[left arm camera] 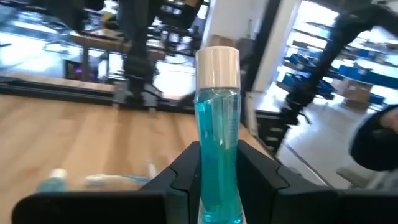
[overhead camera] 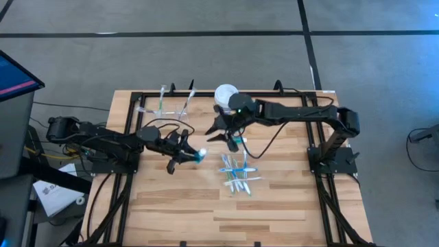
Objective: Pick & Place toothbrushing station
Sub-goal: Put the mouthwash into the transparent organizer
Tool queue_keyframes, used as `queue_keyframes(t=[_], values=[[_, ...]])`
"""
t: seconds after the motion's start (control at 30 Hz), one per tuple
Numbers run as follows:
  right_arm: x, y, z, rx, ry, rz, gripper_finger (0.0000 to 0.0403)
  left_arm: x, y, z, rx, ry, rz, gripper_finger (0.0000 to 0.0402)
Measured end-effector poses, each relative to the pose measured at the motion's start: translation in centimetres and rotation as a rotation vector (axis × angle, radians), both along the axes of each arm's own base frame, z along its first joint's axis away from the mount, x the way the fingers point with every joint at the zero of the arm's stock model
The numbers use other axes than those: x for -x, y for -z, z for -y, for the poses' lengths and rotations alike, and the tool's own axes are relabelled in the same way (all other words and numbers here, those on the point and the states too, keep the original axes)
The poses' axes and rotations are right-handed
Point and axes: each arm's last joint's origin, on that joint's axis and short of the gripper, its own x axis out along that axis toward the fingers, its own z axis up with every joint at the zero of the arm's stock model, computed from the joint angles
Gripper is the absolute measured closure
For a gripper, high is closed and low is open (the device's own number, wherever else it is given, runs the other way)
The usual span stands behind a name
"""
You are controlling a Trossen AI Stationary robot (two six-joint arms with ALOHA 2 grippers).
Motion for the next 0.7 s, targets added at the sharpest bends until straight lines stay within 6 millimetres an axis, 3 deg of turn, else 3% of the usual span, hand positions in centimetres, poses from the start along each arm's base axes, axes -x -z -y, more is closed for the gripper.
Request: queue_keyframes(t=[0.7], values=[[0.6,0.6,-0.3,-0.017,-0.005,-0.097,0.0290,3.1,-1.1,-2.0,-0.052,-0.498,-0.066,0.0332]])
